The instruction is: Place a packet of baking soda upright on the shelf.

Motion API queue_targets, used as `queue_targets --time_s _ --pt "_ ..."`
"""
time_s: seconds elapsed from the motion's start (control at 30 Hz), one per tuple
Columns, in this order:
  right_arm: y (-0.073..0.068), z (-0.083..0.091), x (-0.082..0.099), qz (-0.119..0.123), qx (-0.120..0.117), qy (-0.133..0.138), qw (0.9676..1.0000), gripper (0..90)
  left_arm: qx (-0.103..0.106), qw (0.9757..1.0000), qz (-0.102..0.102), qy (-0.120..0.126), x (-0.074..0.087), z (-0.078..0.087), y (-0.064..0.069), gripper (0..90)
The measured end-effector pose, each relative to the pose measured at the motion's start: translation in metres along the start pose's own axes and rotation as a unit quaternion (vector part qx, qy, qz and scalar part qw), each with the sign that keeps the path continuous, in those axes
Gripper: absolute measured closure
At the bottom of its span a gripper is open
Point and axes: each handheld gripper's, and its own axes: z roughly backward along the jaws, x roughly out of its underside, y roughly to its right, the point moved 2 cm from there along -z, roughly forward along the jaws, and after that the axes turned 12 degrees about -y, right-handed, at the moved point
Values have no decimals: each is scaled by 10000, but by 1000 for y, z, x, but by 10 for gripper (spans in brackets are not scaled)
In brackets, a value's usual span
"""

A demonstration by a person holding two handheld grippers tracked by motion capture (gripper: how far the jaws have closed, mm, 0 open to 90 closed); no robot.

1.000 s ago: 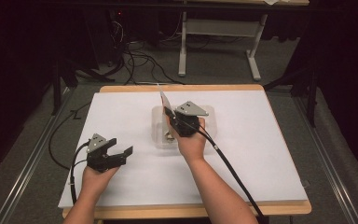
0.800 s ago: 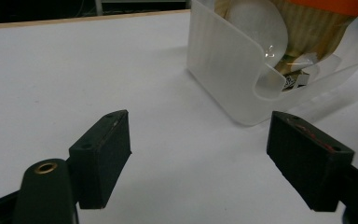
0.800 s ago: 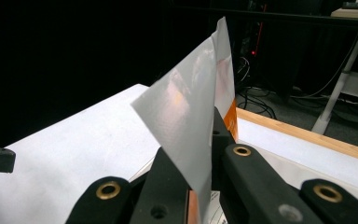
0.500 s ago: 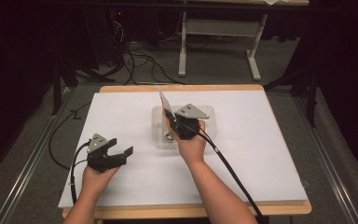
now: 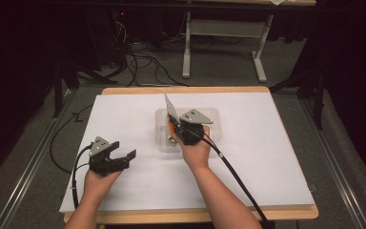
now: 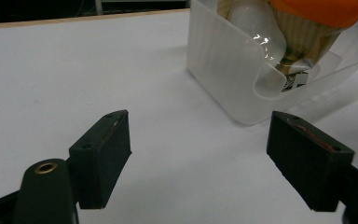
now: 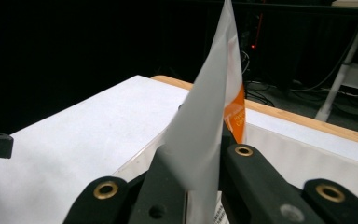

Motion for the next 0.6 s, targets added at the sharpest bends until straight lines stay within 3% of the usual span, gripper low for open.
queue_targets --time_s 0.03,0.07,0.23,0.37,0.6 --pt "0 1 0 -7 24 9 10000 869 0 10000 1 -2 0 0 0 222" --pt "0 3 2 -54 48 2 10000 790 -1 10000 0 -4 0 0 0 222" --pt "1 1 9 -48 93 -142 9998 758 2 10000 -17 -11 0 0 1 222" --pt "2 -2 21 -20 41 -315 9995 896 -10 10000 -20 -13 0 -1 1 222" --pt "-6 -6 27 56 -34 -348 9994 900 -9 10000 -34 -34 0 -1 2 222"
